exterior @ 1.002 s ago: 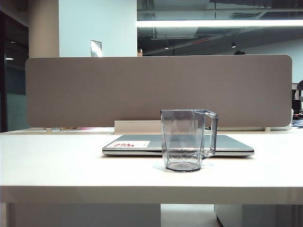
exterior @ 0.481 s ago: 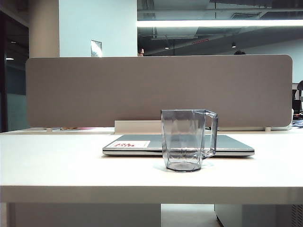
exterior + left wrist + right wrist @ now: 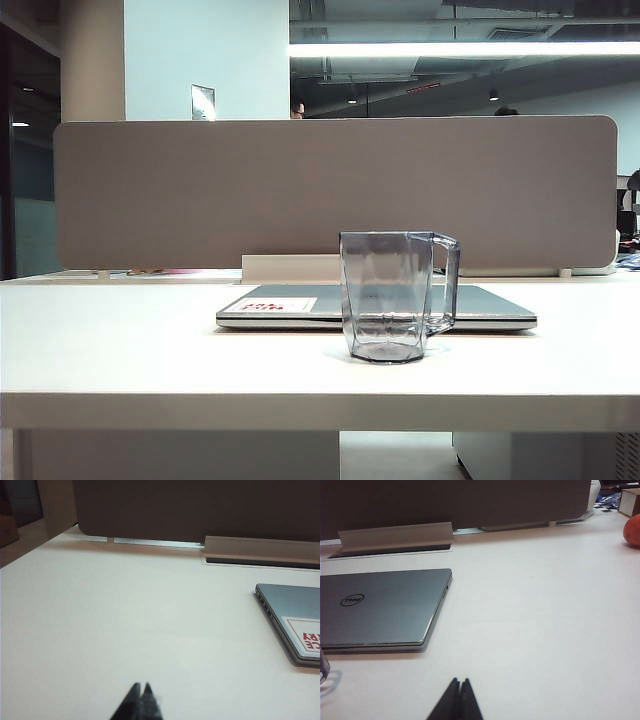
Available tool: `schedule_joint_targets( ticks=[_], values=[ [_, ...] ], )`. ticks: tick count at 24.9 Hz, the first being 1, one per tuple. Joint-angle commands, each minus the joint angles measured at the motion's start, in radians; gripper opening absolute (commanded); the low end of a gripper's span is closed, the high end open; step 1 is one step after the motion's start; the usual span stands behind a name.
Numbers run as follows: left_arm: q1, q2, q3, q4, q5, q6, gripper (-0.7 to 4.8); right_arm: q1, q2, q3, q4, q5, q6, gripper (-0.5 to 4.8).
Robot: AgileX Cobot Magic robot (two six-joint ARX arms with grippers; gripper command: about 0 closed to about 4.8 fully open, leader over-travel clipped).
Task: Pick up the water cup and place it on the side of the laptop close to you.
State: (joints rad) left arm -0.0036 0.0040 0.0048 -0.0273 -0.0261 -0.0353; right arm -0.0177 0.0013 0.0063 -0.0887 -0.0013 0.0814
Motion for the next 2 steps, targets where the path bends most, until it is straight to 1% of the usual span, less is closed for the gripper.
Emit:
schedule_joint_targets(
  ticks=[1, 2],
  values=[
    [-0.001, 0.0, 0.003, 0.005, 0.004, 0.0, 0.0, 0.0, -0.002, -0.006, 0.01, 0.0, -0.003, -0.05],
    [-0.001, 0.0, 0.003, 0.005, 0.004, 0.0, 0.0, 0.0, -0.002, -0.006, 0.01, 0.0, -0.003, -0.05]
  ],
)
